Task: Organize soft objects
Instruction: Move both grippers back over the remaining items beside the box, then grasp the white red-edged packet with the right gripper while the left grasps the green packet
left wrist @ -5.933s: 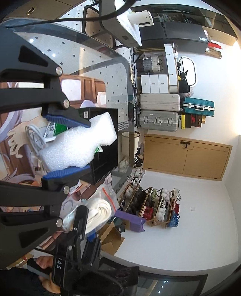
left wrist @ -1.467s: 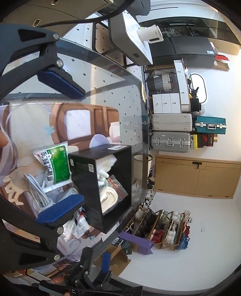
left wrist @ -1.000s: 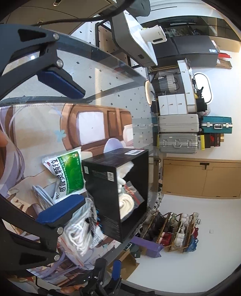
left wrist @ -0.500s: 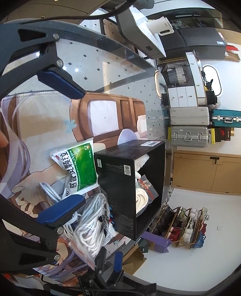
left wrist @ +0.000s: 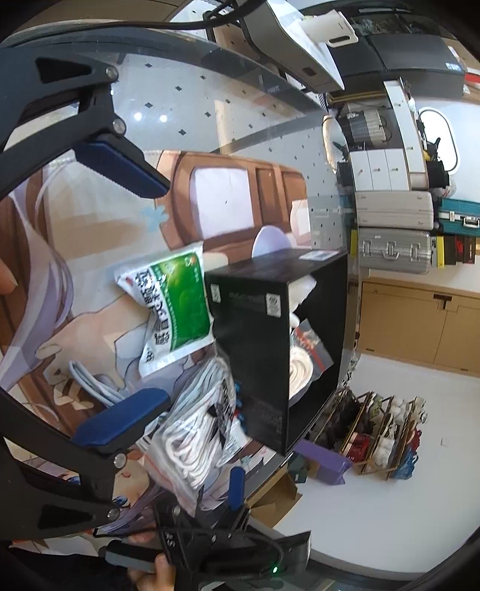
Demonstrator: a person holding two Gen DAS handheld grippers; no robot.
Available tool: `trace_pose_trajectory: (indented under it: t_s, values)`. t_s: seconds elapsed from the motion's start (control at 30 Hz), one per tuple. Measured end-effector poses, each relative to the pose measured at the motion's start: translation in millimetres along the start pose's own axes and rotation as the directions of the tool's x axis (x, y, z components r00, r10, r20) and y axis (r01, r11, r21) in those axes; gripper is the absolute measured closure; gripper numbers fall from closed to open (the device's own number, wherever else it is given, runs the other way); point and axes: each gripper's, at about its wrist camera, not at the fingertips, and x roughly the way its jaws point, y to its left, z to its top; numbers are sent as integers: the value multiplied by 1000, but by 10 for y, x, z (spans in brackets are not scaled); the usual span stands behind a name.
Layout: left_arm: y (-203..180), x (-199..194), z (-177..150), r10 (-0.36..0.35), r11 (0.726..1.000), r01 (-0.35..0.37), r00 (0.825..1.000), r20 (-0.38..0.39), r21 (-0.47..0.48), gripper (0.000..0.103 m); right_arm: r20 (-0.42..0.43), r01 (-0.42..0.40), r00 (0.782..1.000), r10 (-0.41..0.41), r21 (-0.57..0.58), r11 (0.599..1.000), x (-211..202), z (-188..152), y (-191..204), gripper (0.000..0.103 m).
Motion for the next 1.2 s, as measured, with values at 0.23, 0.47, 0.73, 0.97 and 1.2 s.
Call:
trace_pose_trajectory:
  t_s: [0.23, 0.47, 0.73, 0.97, 1.2]
  values:
    - [4, -18, 5, -8, 1000, 8, 1000, -14, 13, 0, -24, 16, 1000, -16, -3, 1000, 90, -16, 6, 0]
    - [77, 18, 51, 22, 1000, -22, 1000, -17, 1, 0, -25, 11, 1000, -11, 7, 1000, 119, -10, -1, 2]
    - [74, 166, 119, 35, 999, -35, 998, -59, 5, 0, -8, 3, 1000, -3, 3, 1000, 69, -8, 9, 31]
    - [-2, 274, 158, 31, 999, -28, 994, -107, 27, 0, -13, -8, 1000, 8, 1, 1000, 39, -34, -5, 37]
    - [-3, 381, 202, 34, 999, -33, 987, -156, 11, 0, -15, -7, 1000, 7, 0, 1000, 27, -47, 3, 37]
